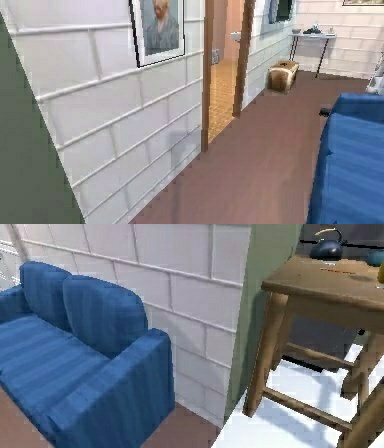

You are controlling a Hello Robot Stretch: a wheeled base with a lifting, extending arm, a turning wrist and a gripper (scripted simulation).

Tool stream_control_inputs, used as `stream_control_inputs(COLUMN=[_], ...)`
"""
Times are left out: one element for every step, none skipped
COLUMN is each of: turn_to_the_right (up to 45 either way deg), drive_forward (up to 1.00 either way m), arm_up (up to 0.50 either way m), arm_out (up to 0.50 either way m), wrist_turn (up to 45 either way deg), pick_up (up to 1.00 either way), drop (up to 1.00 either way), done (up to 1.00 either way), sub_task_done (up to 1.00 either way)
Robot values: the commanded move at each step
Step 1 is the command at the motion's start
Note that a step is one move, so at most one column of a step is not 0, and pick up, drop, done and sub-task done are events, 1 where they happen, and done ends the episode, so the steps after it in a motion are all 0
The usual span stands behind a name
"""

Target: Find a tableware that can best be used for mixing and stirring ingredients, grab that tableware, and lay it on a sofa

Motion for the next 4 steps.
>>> stream_control_inputs(turn_to_the_right=[-3.0,0.0,39.0,0.0], drive_forward=[0.0,0.65,0.0,1.0], arm_up=[0.0,0.0,0.0,0.0], arm_out=[0.0,0.0,0.0,0.0], wrist_turn=[0.0,0.0,0.0,0.0], pick_up=[0.0,0.0,0.0,0.0], drop=[0.0,0.0,0.0,0.0], done=[0.0,0.0,0.0,0.0], sub_task_done=[0.0,0.0,0.0,0.0])
